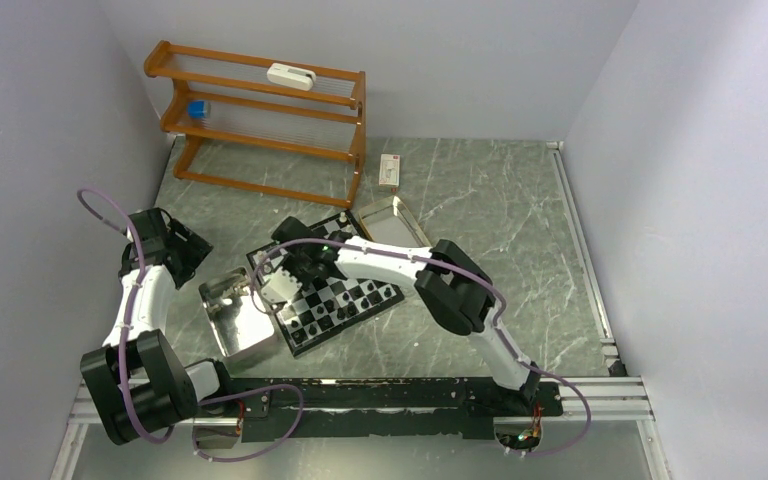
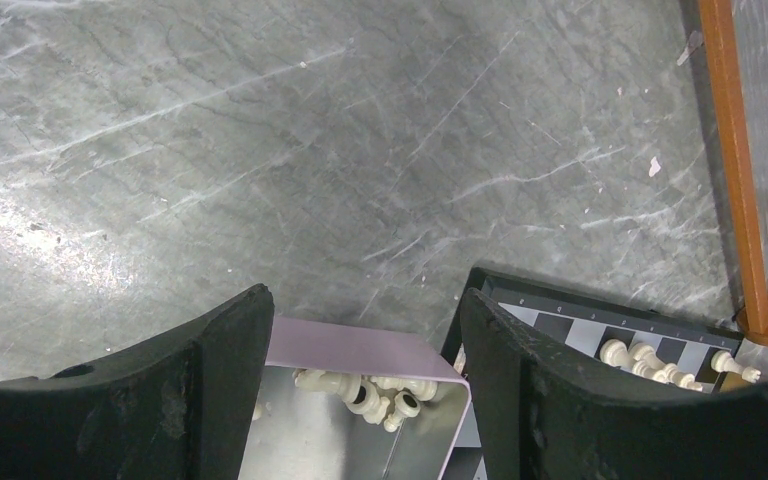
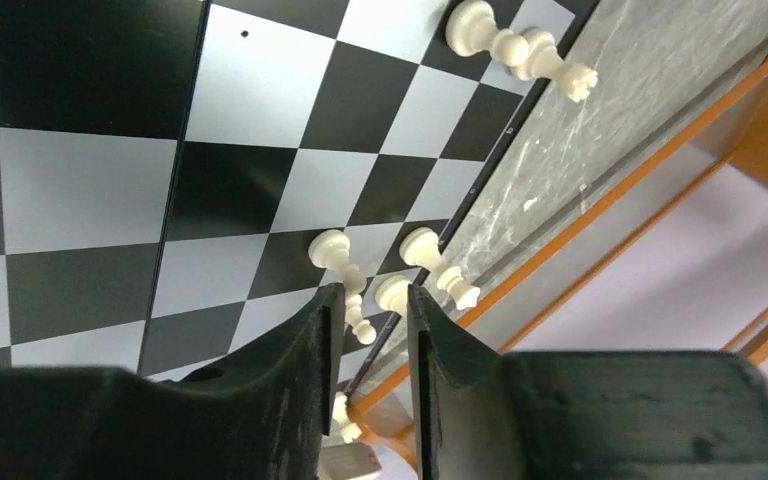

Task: Set up the chess pieces on the board
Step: Place the chess piece on the chessboard.

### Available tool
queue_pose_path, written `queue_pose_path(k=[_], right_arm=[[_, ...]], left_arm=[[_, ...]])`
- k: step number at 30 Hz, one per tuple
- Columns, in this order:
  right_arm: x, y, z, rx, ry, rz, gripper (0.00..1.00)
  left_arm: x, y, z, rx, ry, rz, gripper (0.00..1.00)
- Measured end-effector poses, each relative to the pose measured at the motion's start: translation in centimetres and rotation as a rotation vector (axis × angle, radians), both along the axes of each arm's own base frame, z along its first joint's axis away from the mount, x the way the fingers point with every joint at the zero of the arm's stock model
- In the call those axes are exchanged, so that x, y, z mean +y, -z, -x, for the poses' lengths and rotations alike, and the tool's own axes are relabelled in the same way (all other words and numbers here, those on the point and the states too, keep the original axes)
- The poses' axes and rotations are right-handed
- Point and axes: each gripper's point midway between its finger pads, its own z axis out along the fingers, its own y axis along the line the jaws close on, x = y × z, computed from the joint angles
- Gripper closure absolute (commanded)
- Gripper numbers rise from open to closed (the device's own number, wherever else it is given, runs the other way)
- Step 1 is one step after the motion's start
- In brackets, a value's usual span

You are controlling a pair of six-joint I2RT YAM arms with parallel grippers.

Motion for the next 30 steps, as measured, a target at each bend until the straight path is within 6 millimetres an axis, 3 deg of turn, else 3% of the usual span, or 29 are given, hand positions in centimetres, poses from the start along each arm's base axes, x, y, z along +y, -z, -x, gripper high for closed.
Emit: queue_pose_path(k=[7, 14, 17, 23, 27, 30], right_arm=[[-0.3, -1.3, -0.3, 0.154, 0.104, -0.137, 0.65], [-1.1, -6.0, 0.4, 0.369, 0.214, -0.439, 0.64], [-1.1, -7.0, 0.5, 0.412, 0.234, -0.510, 0.59], [0.1, -5.8, 0.9, 0.492, 0.264, -0.558, 0.57], [0.2, -4.9, 1.1, 0.512, 0.292, -0.585, 0.45], [0.4, -4.7, 1.0, 0.494, 0.299, -0.604, 0.44]], left_arm=[[-0.1, -0.1, 0.0, -0.005, 0.003, 0.001, 0.28], [-0.2, -1.3, 0.1, -0.038, 0.006, -0.014, 0.28], [-0.3, -1.5, 0.3, -0.051, 0.010, -0.020, 0.28], [-0.5, -1.0, 0.7, -0.037, 0.015, -0.020, 0.28], [-0.5, -1.0, 0.7, -0.037, 0.017, -0.022, 0.28], [-0.5, -1.0, 0.7, -0.037, 0.018, -0.022, 0.28]])
